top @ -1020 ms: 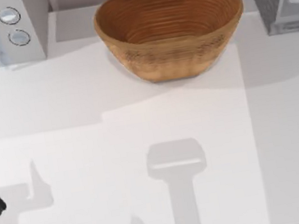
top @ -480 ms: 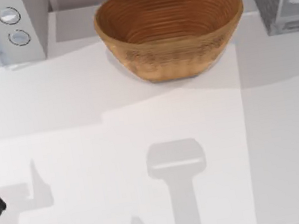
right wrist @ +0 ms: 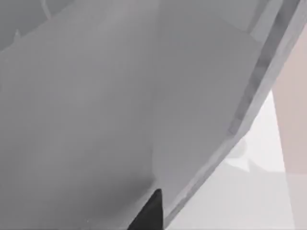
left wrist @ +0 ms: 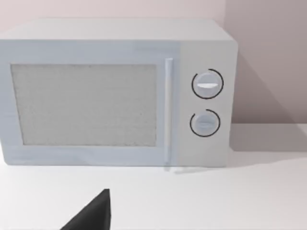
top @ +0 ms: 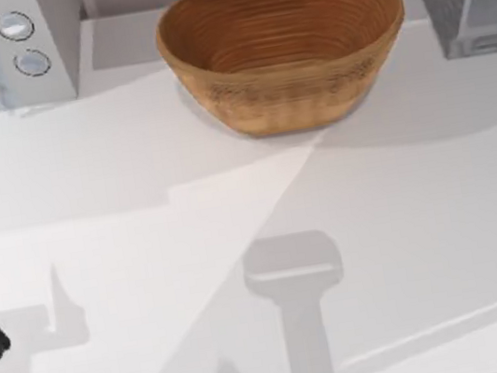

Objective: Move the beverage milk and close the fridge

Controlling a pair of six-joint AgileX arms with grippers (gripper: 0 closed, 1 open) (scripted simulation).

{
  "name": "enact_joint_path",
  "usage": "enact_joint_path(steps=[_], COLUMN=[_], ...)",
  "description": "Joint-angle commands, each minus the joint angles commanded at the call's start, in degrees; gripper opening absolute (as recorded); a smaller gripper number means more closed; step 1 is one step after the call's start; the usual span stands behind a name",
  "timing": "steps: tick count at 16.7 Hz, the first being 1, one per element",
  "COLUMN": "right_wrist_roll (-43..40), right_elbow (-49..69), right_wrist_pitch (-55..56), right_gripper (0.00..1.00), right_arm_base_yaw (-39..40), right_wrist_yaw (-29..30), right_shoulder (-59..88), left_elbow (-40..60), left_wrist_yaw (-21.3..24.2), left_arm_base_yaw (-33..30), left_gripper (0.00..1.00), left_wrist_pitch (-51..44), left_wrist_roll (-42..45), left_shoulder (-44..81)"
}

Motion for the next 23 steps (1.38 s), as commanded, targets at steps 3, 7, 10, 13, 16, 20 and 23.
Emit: enact_joint_path(steps=[3,7,10,13,16,20,23], right_wrist_roll=[5.6,12.6,18.1,23.7,26.3,26.2,26.2], right_elbow=[-2.3,-5.3,-7.7,-10.5,-12.4,-12.7,-10.5], right_wrist_pitch=[2.6,6.0,8.6,11.9,14.0,13.9,13.1], right_gripper=[1.00,1.00,1.00,1.00,1.00,1.00,1.00], right_arm_base_yaw=[5.9,11.8,22.0,30.9,34.7,34.1,34.2], right_wrist_yaw=[6.4,14.4,20.9,27.1,29.7,30.0,29.9], right_shoulder=[-1.5,-3.7,-5.3,-7.3,-8.7,-8.4,-6.3], left_elbow=[0.0,0.0,0.0,0.0,0.0,0.0,0.0], left_wrist_yaw=[0.0,0.0,0.0,0.0,0.0,0.0,0.0], left_arm_base_yaw=[0.0,0.0,0.0,0.0,0.0,0.0,0.0], left_gripper=[1.00,1.00,1.00,1.00,1.00,1.00,1.00], left_wrist_pitch=[0.0,0.0,0.0,0.0,0.0,0.0,0.0], left_wrist_roll=[0.0,0.0,0.0,0.0,0.0,0.0,0.0], left_shoulder=[0.0,0.0,0.0,0.0,0.0,0.0,0.0])
